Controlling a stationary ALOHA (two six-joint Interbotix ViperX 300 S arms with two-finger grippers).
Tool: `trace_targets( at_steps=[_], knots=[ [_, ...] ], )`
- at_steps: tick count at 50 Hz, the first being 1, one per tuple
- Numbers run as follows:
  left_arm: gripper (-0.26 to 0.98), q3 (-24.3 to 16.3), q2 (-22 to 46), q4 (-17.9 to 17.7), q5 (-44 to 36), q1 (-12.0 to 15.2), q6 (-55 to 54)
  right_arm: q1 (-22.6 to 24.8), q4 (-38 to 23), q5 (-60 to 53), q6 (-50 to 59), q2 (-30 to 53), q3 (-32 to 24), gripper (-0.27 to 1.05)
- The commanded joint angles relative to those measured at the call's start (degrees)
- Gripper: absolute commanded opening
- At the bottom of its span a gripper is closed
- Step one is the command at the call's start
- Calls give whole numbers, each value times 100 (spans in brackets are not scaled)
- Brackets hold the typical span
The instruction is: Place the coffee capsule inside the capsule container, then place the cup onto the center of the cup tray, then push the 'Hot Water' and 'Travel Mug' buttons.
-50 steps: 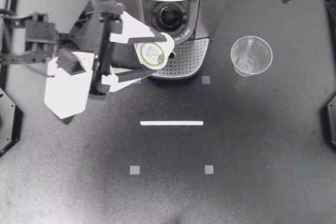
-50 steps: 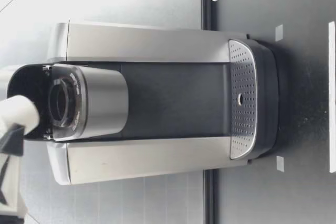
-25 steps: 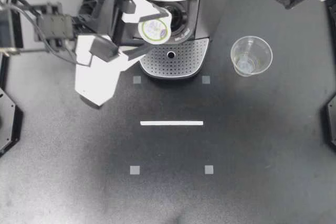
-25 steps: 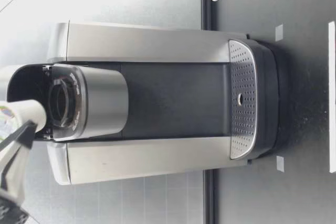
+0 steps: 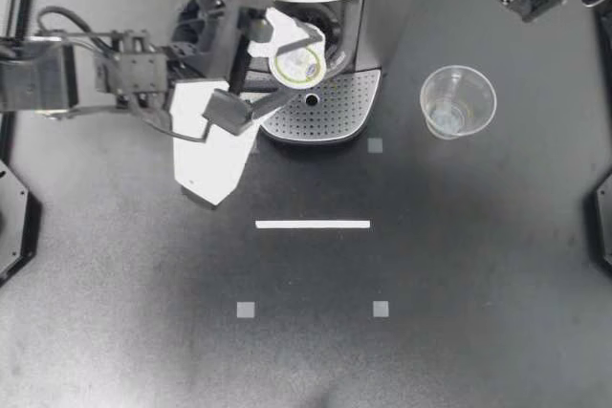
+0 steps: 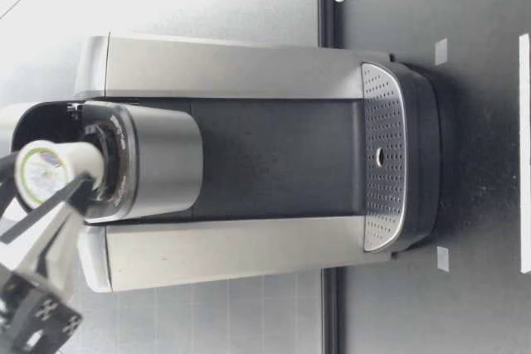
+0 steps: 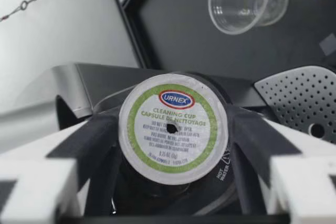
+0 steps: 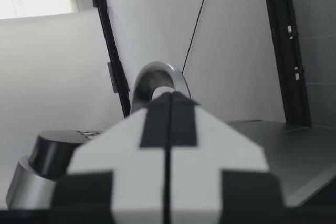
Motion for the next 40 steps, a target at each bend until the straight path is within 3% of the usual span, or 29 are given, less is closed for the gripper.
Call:
trace_targets(
  at_steps=[1,14,25,40],
  knots=[
    [44,-193,-18,35,-53,9,-9,26,-9,-44,0,-123,-35,1],
    [47,-272,26,62,-176,105,-35,26,-9,-53,9,-220,53,1],
    [70,-272,53,220,-202,176,-237,26,-9,-53,18,-255,88,1],
    [70,-211,-44,510,-176,176,-483,26,-9,-53,44,-202,79,1]
  ],
)
